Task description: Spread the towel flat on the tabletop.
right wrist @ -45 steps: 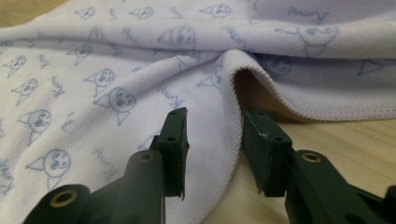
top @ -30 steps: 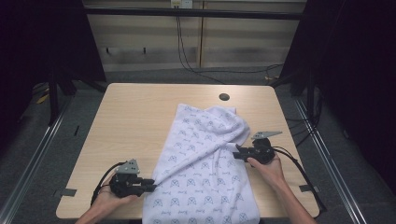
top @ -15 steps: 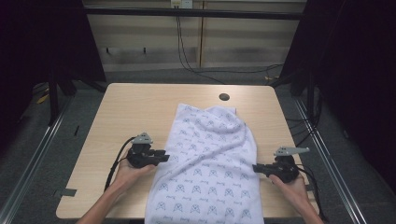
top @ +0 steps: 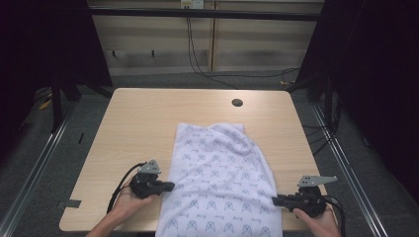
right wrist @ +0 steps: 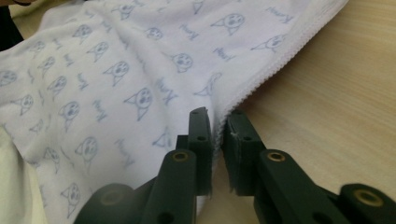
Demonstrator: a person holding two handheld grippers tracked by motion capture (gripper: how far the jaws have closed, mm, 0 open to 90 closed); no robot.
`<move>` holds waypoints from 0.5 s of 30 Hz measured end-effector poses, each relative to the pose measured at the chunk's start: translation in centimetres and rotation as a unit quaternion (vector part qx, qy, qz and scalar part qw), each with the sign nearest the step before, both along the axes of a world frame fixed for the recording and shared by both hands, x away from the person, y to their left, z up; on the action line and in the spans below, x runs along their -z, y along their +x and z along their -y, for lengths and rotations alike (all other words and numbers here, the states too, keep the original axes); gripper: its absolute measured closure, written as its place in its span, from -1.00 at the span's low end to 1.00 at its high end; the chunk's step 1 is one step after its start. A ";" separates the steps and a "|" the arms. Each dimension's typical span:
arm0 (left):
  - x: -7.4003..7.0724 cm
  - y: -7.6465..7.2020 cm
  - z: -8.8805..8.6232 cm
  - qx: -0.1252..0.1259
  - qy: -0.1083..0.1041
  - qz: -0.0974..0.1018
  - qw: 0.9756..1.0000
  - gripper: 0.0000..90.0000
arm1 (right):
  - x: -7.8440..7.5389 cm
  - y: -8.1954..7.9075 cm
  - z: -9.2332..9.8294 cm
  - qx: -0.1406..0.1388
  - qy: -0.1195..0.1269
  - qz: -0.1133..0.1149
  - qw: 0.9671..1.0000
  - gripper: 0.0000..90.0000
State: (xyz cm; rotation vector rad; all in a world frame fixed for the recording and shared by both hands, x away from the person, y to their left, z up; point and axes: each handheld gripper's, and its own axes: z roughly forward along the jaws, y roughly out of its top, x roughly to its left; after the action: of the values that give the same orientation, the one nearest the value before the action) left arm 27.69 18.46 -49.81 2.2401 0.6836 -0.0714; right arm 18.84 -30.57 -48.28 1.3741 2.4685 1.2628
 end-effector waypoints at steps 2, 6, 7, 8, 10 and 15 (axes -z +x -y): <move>-0.1 -1.0 -0.8 0.005 -0.001 -0.001 1.000 0.91 | -0.3 -0.2 -0.1 0.007 -0.003 0.009 1.000 0.56; -0.7 -0.8 -1.7 -0.020 -0.027 0.011 0.999 0.61 | -0.5 0.5 0.1 0.038 -0.008 0.029 0.999 0.25; -1.0 -0.3 -1.8 -0.033 -0.042 0.017 0.998 0.48 | -0.6 0.9 0.0 0.047 -0.010 0.038 0.998 0.20; -1.3 1.1 -2.0 -0.052 -0.056 0.029 0.997 0.47 | -1.0 2.1 -0.1 0.045 0.000 0.063 0.997 0.21; -1.3 1.9 -2.0 -0.064 -0.057 0.035 0.996 0.45 | -1.2 2.7 -0.3 0.043 0.003 0.071 0.997 0.20; -0.7 5.9 -1.0 -0.102 -0.053 0.033 0.993 0.41 | -1.2 7.4 -2.1 0.034 -0.010 0.095 0.995 0.20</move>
State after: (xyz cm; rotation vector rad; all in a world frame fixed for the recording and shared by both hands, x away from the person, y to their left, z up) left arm 33.61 19.43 -49.07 2.0511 0.8486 0.0649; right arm 26.27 -28.48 -47.07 1.2578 2.2842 1.2851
